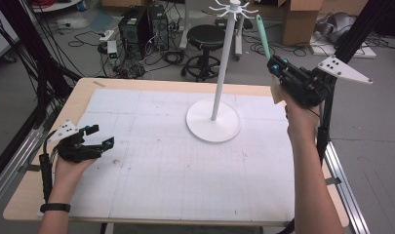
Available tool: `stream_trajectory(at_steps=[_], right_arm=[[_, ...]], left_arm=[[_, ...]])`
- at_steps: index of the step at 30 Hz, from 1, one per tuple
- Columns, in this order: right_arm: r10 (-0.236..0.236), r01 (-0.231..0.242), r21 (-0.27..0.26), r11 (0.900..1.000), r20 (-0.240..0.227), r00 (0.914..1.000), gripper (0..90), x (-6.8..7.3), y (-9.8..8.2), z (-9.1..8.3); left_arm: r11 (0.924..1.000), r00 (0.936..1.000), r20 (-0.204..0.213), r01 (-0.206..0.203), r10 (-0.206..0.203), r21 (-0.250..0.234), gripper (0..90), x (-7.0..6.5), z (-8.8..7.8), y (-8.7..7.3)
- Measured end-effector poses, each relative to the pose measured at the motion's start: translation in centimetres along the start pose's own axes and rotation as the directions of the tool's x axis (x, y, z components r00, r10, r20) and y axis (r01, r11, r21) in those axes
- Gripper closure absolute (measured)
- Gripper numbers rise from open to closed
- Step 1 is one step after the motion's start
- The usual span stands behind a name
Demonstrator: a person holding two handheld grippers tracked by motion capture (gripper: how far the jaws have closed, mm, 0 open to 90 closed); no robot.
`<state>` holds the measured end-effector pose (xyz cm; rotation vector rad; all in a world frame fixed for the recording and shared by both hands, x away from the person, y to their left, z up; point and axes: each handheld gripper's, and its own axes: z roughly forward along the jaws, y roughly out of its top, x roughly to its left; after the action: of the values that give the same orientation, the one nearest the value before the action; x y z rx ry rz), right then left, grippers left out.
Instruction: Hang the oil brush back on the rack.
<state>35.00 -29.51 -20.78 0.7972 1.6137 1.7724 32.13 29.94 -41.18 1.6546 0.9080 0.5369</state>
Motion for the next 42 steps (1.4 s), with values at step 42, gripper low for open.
stream_trajectory(at_steps=[42], right_arm=[[0.011,-0.011,0.057,0.998,0.003,0.9999,81.8,0.0,-0.5,2.9]], left_arm=[[0.9999,1.0000,0.004,-0.005,0.005,0.011,14.6,0.0,0.1,-0.1]])
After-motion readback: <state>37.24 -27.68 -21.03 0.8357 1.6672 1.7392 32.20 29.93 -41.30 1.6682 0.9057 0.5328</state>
